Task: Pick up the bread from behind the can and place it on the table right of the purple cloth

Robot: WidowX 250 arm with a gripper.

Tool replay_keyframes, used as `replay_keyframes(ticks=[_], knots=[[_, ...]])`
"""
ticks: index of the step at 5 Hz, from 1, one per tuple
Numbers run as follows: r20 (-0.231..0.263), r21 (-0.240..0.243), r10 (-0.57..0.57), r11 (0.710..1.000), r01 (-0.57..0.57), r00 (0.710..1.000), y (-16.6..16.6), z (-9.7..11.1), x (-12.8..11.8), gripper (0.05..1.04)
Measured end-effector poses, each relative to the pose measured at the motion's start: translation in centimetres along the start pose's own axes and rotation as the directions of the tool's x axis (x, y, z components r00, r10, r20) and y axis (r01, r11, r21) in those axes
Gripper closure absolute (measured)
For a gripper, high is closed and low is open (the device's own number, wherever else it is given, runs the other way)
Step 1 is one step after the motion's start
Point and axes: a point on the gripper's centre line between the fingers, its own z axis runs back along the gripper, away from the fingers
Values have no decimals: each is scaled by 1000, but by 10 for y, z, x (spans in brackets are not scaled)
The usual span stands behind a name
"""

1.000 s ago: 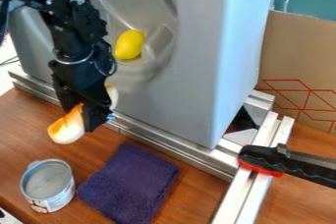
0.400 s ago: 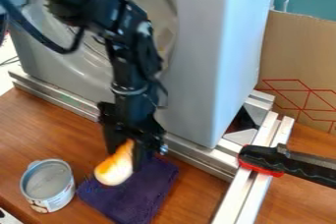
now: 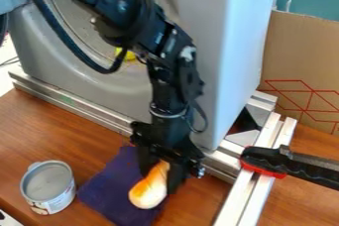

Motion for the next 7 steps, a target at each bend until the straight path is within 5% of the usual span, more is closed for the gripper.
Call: replay_keyframes(ticks=[3, 7], knots=[[-49, 61, 118, 992, -115, 992, 0, -26, -24, 407], [-37, 18, 53, 998, -52, 998, -38, -32, -36, 407]])
